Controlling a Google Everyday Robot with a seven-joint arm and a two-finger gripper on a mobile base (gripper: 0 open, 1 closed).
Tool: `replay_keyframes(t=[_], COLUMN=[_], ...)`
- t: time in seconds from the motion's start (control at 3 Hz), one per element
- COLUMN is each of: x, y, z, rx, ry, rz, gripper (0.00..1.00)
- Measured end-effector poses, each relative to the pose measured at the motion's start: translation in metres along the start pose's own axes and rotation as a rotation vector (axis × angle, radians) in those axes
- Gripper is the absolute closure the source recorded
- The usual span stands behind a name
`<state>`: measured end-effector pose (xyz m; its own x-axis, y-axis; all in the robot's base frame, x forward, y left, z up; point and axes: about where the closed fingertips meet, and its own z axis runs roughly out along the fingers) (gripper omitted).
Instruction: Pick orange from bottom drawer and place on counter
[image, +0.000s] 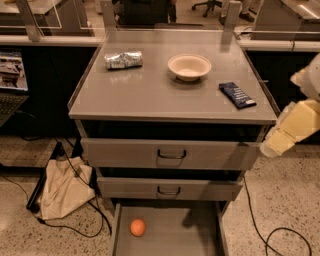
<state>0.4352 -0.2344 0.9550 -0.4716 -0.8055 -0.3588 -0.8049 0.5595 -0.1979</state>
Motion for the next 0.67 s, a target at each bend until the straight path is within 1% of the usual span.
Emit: replay_keyframes(t=[0.33,0.67], x=[0.019,0.028], y=[-0.004,-0.003], z=[0.015,0.032], rx=[0.055,0.048], ry=[-0.05,-0.07], rz=[0.226,0.362], gripper=[0.0,0.0])
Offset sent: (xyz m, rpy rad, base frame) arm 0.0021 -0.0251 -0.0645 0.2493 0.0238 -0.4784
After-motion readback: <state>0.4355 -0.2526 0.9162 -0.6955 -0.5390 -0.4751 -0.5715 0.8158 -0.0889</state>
